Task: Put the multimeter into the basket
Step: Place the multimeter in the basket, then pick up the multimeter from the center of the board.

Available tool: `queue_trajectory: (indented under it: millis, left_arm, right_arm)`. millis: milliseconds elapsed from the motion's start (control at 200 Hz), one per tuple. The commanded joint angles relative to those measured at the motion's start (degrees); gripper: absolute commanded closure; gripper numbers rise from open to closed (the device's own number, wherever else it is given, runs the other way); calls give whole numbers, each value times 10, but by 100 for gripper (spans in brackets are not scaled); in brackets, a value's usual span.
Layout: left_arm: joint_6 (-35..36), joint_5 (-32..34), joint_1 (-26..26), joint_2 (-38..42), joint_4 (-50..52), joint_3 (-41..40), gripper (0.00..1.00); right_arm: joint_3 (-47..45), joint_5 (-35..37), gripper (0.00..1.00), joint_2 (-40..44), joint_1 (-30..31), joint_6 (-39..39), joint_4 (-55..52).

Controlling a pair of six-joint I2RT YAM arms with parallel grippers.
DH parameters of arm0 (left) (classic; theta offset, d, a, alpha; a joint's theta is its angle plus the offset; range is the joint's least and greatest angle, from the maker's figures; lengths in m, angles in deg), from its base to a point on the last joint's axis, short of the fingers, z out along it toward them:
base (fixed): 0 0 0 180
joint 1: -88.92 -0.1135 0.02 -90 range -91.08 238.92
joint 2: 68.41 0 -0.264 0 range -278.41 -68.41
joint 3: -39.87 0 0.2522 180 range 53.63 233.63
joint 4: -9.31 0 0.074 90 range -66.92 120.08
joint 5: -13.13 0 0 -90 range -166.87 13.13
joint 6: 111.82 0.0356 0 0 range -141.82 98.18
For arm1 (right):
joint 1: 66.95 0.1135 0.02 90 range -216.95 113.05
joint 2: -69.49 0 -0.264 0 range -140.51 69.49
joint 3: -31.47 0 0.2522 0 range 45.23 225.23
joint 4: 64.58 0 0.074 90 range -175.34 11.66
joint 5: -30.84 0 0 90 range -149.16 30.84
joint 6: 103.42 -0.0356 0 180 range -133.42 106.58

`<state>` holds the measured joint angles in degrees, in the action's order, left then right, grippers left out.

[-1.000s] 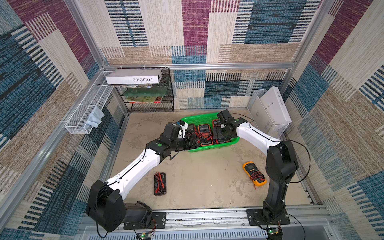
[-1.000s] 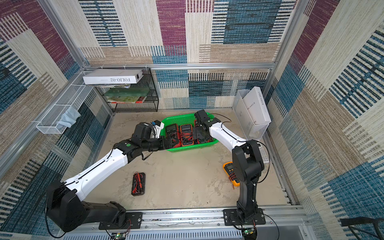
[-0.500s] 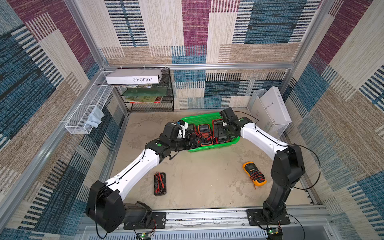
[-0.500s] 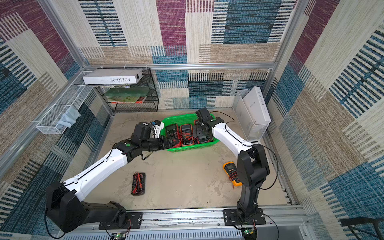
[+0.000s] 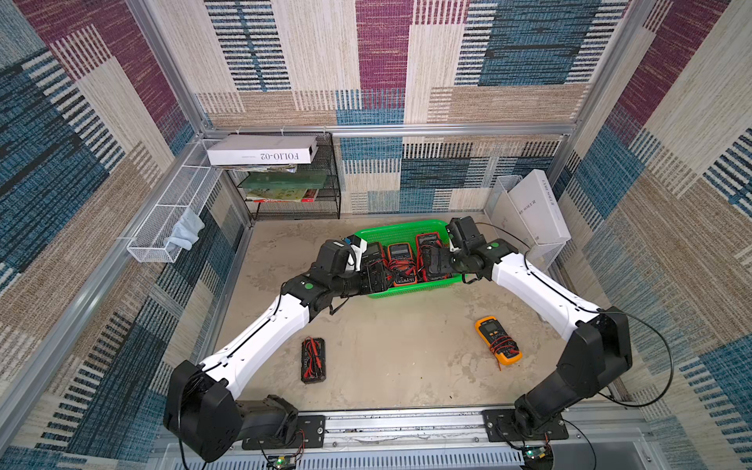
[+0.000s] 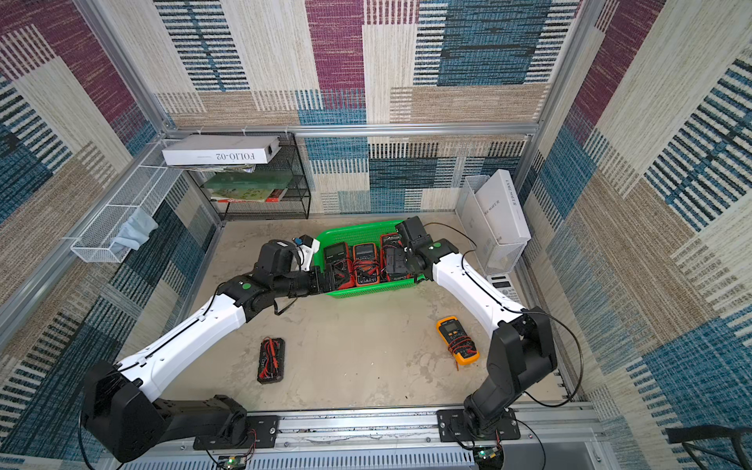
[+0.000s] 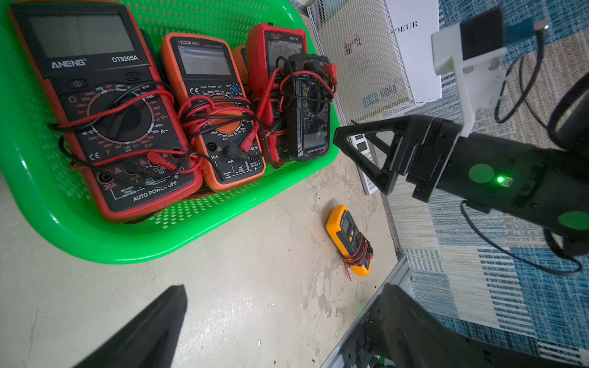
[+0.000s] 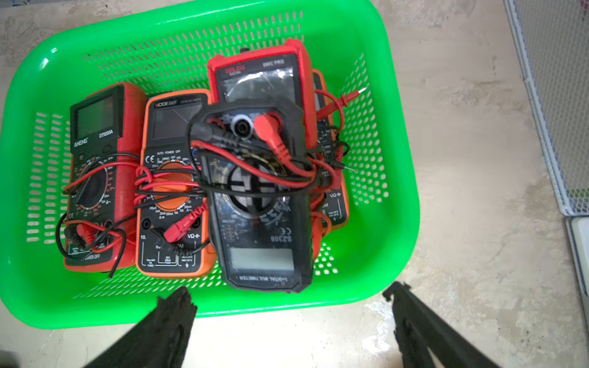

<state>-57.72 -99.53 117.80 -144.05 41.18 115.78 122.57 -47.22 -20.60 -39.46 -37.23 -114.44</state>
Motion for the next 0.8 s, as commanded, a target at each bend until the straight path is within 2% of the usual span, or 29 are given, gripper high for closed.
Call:
queue_trajectory:
  millis: [0, 371, 576, 796]
  left_arm:
    - [-3, -6, 4, 5, -3, -2, 0]
    - [-15, -5, 34, -16, -17, 4, 0]
    - [-19, -4, 55, -35, -22, 13, 0]
    - [-20, -2, 70, -44, -29, 16, 0]
  right_arm:
    - [-40, 1, 0, 29, -13, -16, 17]
    - [-233, -31, 1, 154, -99, -50, 55]
    - [-310, -41, 0, 203, -147, -79, 57]
    - [-383, -37, 0, 247, -171, -132, 60]
